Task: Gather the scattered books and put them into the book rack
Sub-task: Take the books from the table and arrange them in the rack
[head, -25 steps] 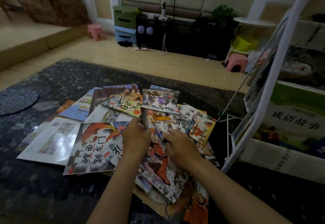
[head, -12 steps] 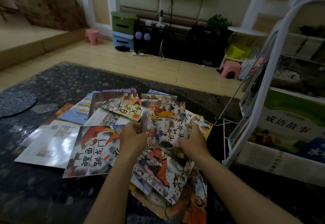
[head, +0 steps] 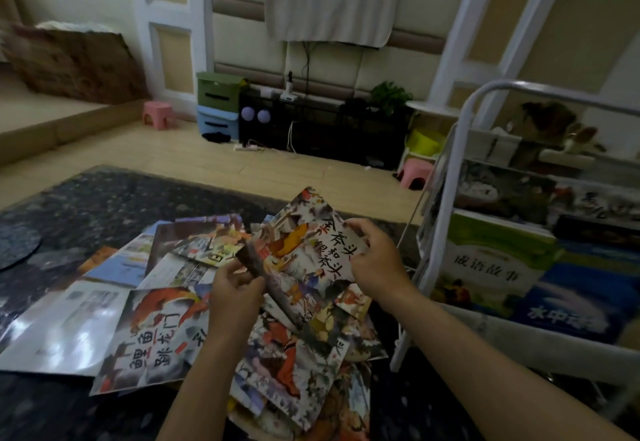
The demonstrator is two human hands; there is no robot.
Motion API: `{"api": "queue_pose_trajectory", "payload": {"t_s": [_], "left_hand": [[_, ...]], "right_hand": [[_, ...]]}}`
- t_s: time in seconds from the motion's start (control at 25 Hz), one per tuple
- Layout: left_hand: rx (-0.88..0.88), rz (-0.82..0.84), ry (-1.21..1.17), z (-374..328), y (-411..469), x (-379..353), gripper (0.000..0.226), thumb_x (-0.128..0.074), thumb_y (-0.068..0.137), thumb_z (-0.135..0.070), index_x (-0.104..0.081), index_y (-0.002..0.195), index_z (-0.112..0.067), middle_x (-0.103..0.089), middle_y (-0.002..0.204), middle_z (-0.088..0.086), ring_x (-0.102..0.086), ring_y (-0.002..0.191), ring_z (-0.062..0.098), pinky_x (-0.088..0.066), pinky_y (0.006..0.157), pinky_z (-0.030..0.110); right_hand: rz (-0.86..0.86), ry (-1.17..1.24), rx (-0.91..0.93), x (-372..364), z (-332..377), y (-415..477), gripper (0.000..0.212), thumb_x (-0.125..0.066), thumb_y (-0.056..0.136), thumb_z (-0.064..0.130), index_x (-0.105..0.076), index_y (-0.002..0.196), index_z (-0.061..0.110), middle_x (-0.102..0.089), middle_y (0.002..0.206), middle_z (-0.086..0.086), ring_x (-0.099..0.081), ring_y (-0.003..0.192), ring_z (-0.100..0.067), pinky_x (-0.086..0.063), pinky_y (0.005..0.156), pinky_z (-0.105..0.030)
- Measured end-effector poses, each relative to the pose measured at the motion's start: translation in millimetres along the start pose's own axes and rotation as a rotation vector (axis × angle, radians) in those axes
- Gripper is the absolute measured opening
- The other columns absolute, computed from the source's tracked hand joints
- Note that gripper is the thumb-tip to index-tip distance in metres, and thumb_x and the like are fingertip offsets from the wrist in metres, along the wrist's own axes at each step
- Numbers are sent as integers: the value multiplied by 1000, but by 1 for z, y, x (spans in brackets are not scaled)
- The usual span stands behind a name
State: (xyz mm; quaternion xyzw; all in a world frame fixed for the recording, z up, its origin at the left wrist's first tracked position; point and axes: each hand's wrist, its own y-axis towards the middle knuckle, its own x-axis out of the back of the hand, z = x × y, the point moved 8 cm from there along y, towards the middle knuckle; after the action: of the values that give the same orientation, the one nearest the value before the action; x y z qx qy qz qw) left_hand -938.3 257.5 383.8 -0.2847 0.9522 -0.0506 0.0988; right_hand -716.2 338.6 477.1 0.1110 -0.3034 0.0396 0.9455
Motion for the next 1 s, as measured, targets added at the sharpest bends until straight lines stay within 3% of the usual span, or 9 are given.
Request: {"api": "queue_pose_trajectory", "payload": {"t_s": [0.12,0.2,0.28,0.4,0.56,0.64,0.72,0.84,1.0], "left_hand": [[-56,12,-143,-27,-10,-4,34,-57,94,4,-49,123,-11,-64,108,17,-66,89,34,-57,71,47],[-109,35,-163,-50,-15,-10,29,-56,94,5,-52,118,-9,-62,110,19,-66,87,35,-57,64,43],[-209,76,-50,-81,-22,-22,25,-61,93,-1,-55,116,-9,-62,110,14,-67,87,28,-58,60,35],[-449,143,205,-138,-43,-56,30,-68,89,-6,-54,115,-14,-62,100,6,-66,92,25,-59,73,38],[-825,243,465,-219,-90,-128,66,-71,84,-6,-38,137,-26,-63,92,-3,-67,80,16,-56,65,33],[-994,292,556,-251,-116,-166,81,-70,83,-7,-26,147,-30,-64,104,2,-65,87,18,-55,74,33],[-1135,297,602,-277,-142,-201,87,-69,83,-7,-19,152,-28,-62,113,9,-63,95,22,-53,80,31],[-1221,335,620,-298,-170,-246,90,-66,85,-5,-14,154,-30,-59,105,5,-61,91,22,-50,76,32],[-1336,285,779,-304,-185,-294,62,-64,83,-5,-40,138,-19,-59,112,8,-59,101,28,-50,80,38]], "right_hand": [[27,-2,79,34,23,-5,58,-49,89,-11,-57,125,33,-55,118,-5,-62,86,-36,-55,59,-42],[26,-18,122,53,39,-7,60,-50,88,-11,-57,125,36,-54,120,-9,-63,74,-34,-53,48,-39],[-2,-73,201,77,60,-11,60,-52,85,-6,-56,122,40,-55,118,-11,-63,88,-31,-59,61,-40],[-61,-177,317,123,93,-19,52,-58,84,0,-57,126,31,-51,113,-5,-57,103,-27,-57,84,-39],[-198,-326,448,200,127,-30,52,-59,88,-4,-56,132,24,-43,112,-5,-47,101,-20,-47,84,-27],[-268,-408,501,240,139,-33,52,-57,87,-5,-57,133,19,-42,111,-6,-45,98,-20,-41,81,-25],[-346,-462,530,281,144,-33,47,-57,88,-1,-57,131,17,-44,110,-7,-49,96,-24,-44,80,-30],[-435,-500,543,331,138,-34,36,-59,90,9,-59,125,15,-48,112,-13,-55,97,-34,-51,85,-42],[-476,-564,548,361,115,-24,34,-56,87,0,-59,120,10,-50,111,-15,-56,94,-34,-53,82,-44]]}}
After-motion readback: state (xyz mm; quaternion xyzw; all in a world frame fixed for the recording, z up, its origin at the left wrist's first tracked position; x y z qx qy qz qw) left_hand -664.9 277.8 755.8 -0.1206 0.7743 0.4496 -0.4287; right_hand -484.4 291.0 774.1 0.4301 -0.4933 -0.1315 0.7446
